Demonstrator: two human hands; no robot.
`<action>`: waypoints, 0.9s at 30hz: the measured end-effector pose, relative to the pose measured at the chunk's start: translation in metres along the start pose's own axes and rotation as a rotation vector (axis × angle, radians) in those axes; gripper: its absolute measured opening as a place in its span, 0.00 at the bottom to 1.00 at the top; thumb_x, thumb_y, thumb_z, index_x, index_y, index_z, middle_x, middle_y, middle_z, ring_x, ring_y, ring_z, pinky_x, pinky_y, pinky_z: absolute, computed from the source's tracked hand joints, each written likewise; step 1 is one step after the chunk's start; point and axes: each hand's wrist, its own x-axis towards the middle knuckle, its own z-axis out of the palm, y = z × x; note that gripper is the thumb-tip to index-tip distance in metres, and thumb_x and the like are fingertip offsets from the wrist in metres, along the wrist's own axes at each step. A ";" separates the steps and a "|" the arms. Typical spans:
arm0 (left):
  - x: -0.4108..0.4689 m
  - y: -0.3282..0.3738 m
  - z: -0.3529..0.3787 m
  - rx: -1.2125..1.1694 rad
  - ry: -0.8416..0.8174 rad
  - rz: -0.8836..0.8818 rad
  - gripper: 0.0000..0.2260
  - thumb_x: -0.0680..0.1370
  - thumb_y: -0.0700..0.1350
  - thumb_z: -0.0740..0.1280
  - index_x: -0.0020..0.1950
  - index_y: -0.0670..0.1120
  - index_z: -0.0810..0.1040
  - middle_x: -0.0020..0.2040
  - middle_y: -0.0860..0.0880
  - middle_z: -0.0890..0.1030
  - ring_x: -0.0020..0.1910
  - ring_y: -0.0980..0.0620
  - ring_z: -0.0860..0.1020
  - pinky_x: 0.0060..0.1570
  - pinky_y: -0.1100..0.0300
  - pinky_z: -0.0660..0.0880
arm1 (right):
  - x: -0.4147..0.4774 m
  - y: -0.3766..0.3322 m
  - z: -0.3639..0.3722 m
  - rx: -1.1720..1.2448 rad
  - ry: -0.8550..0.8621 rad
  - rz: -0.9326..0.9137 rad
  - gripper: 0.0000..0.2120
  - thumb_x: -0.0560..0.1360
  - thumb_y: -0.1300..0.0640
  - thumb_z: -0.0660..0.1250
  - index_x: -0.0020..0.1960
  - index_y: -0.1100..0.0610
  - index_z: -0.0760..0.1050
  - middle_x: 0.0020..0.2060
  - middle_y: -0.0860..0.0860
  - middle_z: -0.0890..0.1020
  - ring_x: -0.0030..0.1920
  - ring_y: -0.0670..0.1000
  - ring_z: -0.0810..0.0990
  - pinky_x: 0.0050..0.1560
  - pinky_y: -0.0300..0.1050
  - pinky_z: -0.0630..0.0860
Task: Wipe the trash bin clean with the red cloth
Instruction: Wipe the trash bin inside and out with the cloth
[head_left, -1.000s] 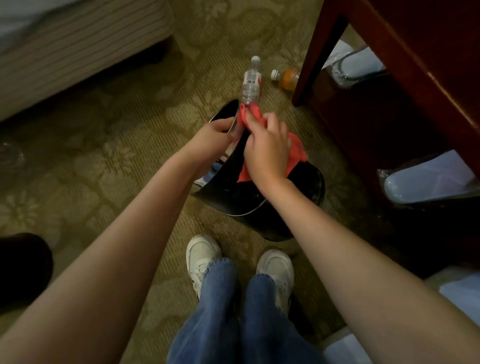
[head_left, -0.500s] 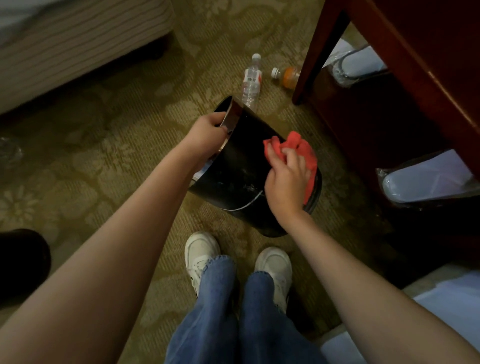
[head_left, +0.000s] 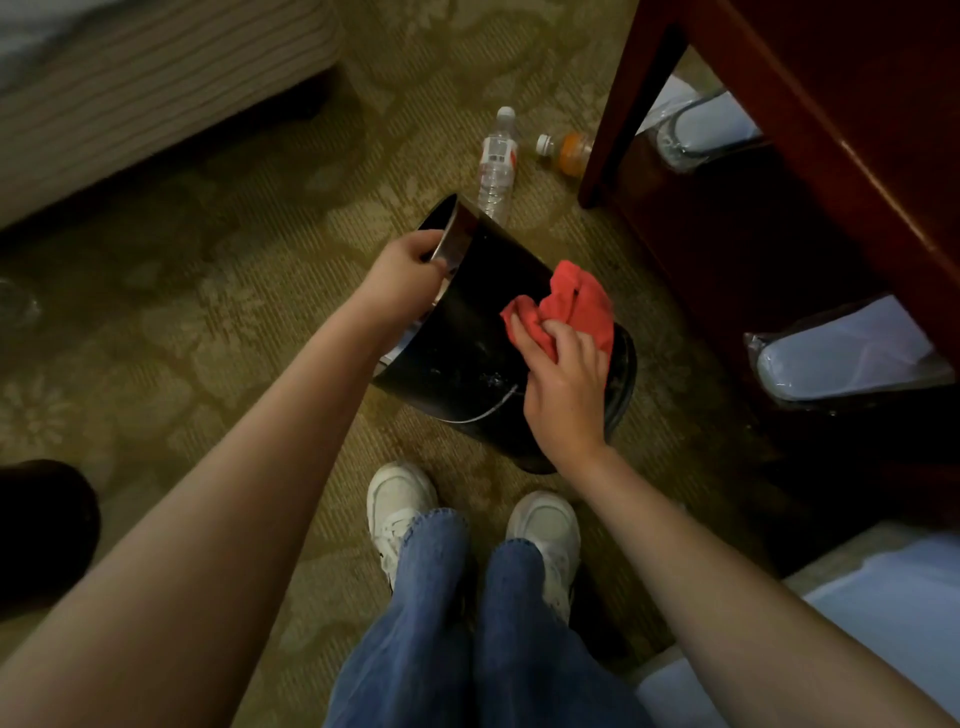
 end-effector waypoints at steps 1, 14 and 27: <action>-0.001 0.000 0.000 0.010 0.003 0.009 0.15 0.81 0.35 0.55 0.62 0.47 0.75 0.42 0.52 0.78 0.31 0.59 0.76 0.26 0.68 0.73 | 0.002 -0.001 -0.001 0.005 0.012 -0.014 0.22 0.73 0.62 0.57 0.66 0.53 0.74 0.52 0.55 0.77 0.52 0.55 0.72 0.50 0.53 0.69; -0.005 -0.001 0.002 -0.029 -0.028 0.041 0.14 0.81 0.35 0.55 0.57 0.50 0.75 0.38 0.53 0.77 0.25 0.62 0.77 0.26 0.68 0.73 | 0.011 0.008 -0.005 0.037 -0.042 -0.236 0.23 0.72 0.63 0.58 0.65 0.54 0.75 0.51 0.57 0.78 0.50 0.55 0.70 0.46 0.52 0.69; 0.005 0.001 0.011 0.071 0.005 0.071 0.14 0.81 0.36 0.56 0.60 0.46 0.77 0.40 0.52 0.78 0.38 0.56 0.77 0.36 0.66 0.75 | 0.044 -0.011 -0.011 0.061 -0.061 -0.187 0.24 0.72 0.62 0.56 0.66 0.54 0.74 0.52 0.57 0.77 0.51 0.58 0.73 0.46 0.53 0.69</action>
